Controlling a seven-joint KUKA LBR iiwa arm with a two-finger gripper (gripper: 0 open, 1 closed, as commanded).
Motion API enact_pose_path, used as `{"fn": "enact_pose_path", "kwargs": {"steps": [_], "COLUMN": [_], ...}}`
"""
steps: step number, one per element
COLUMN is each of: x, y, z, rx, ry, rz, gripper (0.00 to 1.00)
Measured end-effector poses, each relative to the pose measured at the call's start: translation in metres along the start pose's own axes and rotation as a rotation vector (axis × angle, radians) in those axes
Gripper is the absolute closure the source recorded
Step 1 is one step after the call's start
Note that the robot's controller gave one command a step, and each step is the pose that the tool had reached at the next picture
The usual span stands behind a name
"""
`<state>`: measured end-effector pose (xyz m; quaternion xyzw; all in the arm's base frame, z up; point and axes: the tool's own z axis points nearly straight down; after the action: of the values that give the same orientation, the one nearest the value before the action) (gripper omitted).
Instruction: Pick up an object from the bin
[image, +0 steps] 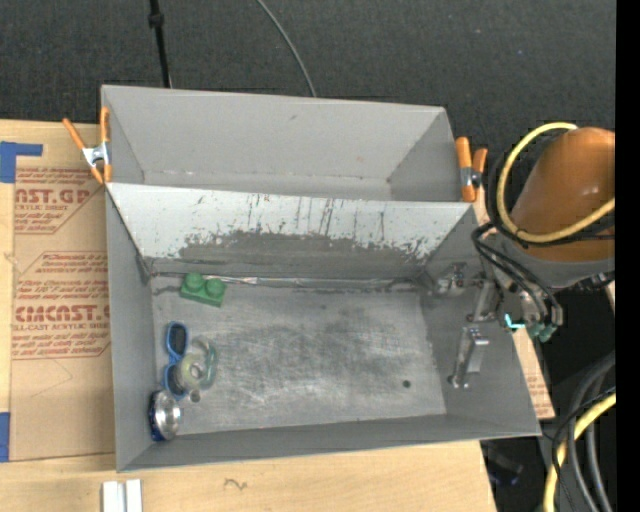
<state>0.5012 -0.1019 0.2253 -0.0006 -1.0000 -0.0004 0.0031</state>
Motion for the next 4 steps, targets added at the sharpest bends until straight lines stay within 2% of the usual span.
{"fn": "enact_pose_path", "kwargs": {"steps": [1, 2, 3, 4], "x": [-0.017, -0.037, -0.070, -0.038], "y": [0.015, 0.020, 0.079, 0.253], "z": [0.152, 0.039, 0.108, 0.091], "rx": [-0.001, 0.002, -0.003, -0.004], "ry": [-0.003, -0.018, -0.005, -0.007], "rz": [-0.148, -0.070, -0.097, 0.047], "gripper": [0.00, 0.00, 0.00, 0.00]}}
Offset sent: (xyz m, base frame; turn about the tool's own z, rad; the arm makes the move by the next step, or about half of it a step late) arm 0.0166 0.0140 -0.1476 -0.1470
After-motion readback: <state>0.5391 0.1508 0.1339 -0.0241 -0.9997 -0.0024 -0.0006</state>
